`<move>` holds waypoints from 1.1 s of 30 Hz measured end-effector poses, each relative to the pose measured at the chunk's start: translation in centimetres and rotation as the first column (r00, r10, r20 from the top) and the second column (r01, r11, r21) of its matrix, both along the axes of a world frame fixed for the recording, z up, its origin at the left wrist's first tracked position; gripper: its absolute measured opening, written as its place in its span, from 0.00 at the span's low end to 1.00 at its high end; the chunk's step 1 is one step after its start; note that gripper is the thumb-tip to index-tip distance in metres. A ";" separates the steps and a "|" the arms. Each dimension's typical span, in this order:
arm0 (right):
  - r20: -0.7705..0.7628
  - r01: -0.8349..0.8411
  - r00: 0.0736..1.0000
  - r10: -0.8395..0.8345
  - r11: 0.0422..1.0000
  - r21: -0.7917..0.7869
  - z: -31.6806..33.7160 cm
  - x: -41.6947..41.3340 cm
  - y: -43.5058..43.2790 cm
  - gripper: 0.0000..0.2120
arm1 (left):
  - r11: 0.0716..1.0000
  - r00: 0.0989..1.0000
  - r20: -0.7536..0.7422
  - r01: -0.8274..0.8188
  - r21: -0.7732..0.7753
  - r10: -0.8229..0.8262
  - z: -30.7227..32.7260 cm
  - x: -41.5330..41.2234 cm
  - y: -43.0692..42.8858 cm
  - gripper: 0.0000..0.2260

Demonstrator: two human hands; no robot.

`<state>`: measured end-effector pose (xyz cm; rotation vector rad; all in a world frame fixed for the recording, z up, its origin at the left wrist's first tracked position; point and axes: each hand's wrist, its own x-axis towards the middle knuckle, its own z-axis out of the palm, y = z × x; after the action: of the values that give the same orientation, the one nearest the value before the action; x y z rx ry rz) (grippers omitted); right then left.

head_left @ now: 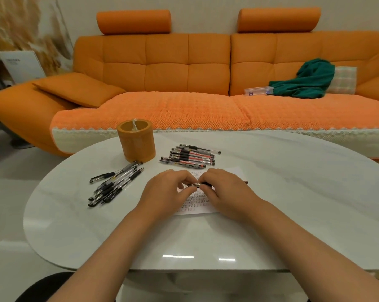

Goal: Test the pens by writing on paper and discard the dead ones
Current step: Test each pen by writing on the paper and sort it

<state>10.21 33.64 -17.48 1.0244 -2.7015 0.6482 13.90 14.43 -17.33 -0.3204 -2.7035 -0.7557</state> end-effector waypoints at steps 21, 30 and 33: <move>0.014 0.097 0.995 -0.098 0.993 0.061 0.3 0.4 -0.6 0.15 | 0.999 0.996 0.089 -0.026 -0.036 0.029 0.1 -0.2 -1.8 0.03; 0.042 0.046 0.998 -0.044 0.998 -0.053 0.9 0.0 0.5 0.14 | 0.984 0.970 0.209 -0.091 -0.156 0.123 0.0 -0.8 -1.9 0.06; 0.021 0.031 0.999 -0.029 0.997 -0.075 0.8 0.0 0.5 0.18 | 0.991 0.970 0.237 -0.030 -0.128 0.060 -0.2 -1.0 -1.8 0.13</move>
<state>10.17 34.17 -16.68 0.9621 -2.6815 0.7531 12.88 12.58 -17.53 -0.2060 -2.9828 -0.6526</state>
